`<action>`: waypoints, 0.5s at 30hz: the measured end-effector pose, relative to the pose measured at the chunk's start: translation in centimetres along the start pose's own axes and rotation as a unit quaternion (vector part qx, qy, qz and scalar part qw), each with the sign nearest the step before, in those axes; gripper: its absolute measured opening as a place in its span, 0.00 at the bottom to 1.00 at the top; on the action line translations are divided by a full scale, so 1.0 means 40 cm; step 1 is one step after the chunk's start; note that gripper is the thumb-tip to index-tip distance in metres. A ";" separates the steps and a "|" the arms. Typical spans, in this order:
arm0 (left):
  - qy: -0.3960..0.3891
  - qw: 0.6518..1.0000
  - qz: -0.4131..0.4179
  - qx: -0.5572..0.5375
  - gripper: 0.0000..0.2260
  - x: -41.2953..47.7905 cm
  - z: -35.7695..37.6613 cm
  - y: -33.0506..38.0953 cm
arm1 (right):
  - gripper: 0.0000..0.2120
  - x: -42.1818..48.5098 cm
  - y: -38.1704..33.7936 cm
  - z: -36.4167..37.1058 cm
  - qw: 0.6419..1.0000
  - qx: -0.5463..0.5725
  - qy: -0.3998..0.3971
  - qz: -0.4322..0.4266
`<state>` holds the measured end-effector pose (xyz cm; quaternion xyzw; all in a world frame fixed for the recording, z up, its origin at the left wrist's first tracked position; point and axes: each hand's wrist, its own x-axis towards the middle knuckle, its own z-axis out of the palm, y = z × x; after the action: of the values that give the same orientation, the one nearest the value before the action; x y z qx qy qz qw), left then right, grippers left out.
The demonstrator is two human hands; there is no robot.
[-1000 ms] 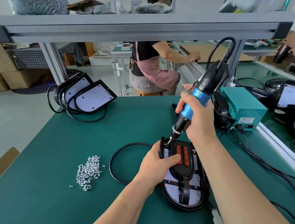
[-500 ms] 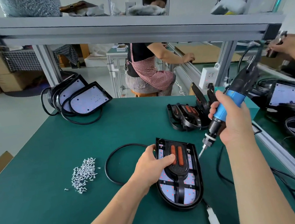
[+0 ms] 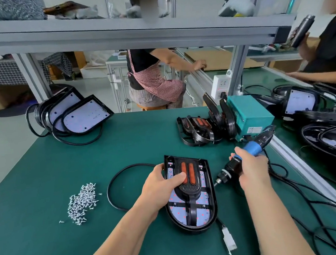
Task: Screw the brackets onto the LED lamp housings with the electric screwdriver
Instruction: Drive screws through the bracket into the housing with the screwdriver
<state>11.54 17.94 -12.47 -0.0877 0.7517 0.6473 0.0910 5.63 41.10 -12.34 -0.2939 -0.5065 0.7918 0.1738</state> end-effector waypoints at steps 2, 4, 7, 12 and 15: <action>-0.002 1.000 0.007 -0.004 0.24 -0.001 -0.001 -0.005 | 0.27 -0.008 0.019 0.009 0.999 -0.042 0.016 -0.018; -0.002 1.000 0.020 -0.003 0.23 -0.003 -0.003 -0.009 | 0.28 -0.025 0.036 0.021 0.992 -0.109 0.027 -0.066; -0.004 0.999 0.043 -0.017 0.23 -0.008 -0.006 -0.015 | 0.33 -0.042 0.053 0.039 0.969 -0.211 0.051 -0.114; -0.008 0.995 0.090 -0.039 0.20 -0.018 -0.016 -0.032 | 0.33 -0.064 0.068 0.050 0.956 -0.261 0.035 -0.126; -0.003 0.992 0.114 -0.052 0.18 -0.023 -0.018 -0.039 | 0.38 -0.076 0.070 0.049 0.951 -0.277 0.028 -0.132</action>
<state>12.82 17.01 -13.65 -0.0045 0.7218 0.6920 0.0145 6.78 36.79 -13.38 -0.2831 -0.7348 0.5820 0.2031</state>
